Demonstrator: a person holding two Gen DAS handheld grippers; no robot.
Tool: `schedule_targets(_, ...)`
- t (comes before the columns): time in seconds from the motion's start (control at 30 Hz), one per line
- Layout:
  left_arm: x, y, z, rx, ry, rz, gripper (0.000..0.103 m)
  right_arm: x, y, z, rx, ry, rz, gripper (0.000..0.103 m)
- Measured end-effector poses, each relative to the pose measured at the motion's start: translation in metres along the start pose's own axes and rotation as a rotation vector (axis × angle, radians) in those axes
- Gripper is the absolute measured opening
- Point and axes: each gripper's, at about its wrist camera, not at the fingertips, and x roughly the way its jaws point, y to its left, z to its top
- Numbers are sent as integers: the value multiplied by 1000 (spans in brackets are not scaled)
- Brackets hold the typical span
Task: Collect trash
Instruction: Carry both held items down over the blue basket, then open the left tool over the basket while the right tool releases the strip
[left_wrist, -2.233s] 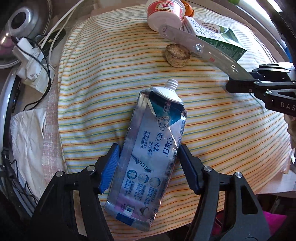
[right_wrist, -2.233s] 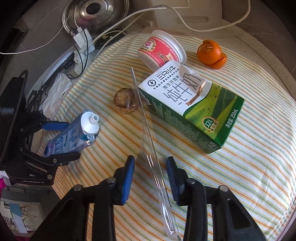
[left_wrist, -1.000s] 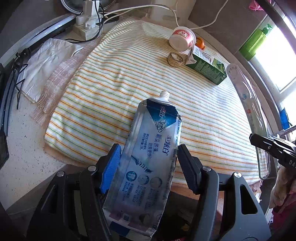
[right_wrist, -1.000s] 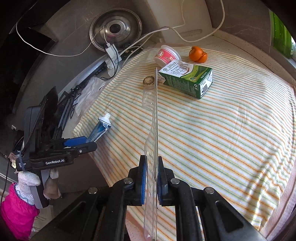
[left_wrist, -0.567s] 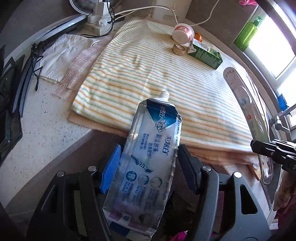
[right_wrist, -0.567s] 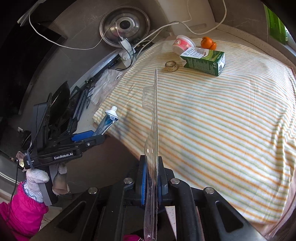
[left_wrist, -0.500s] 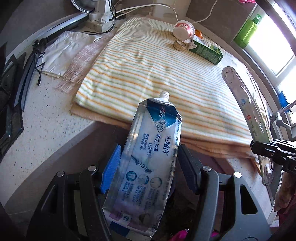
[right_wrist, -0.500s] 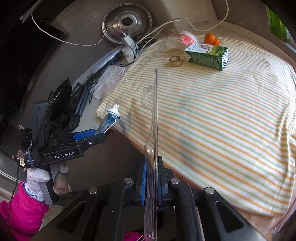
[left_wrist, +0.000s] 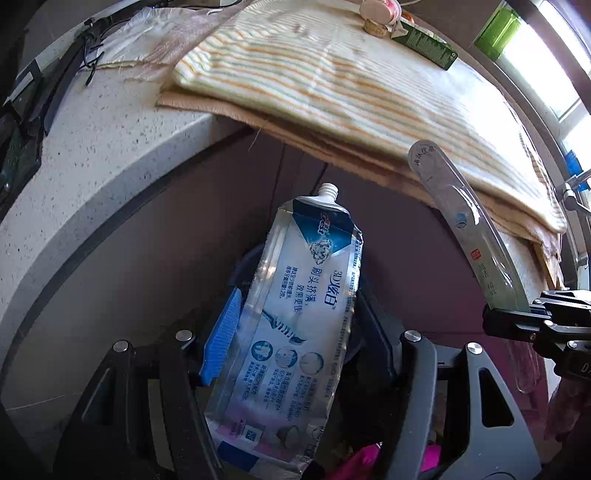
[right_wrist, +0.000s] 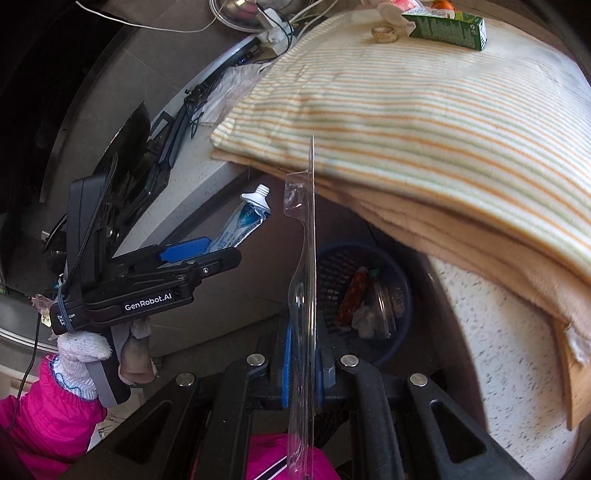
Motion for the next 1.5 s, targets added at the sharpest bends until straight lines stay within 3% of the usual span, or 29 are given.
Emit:
schedule_targets(0.4,45,10,-23,-19,89,17,65,59,3,-28,23,120,-31,8)
schedule_targets(1.0,113,12,-33,-26,218,50,65,123,-14,-37,63,251,-126,8)
schedule_targets(1.03,116,11,-33,-24,222,51,60,127,-14,-37,66,257,-130,8)
schedule_targets(1.07,120,9,-32,-19,231,53,42,131,-13,-36,69,262,-134,8)
schedule_targets(1.1,123,9,-32,-15,245,56,38,134,-12,-34,72,265,-140,8)
schedule_targets(1.4,139,8,-27,-8,255,59,37,147,-19,-29,80,269,-168,8)
schedule_targets(1.5,139,6,-21,-3,247,56,37,145,-17,-27,66,259,-188,16)
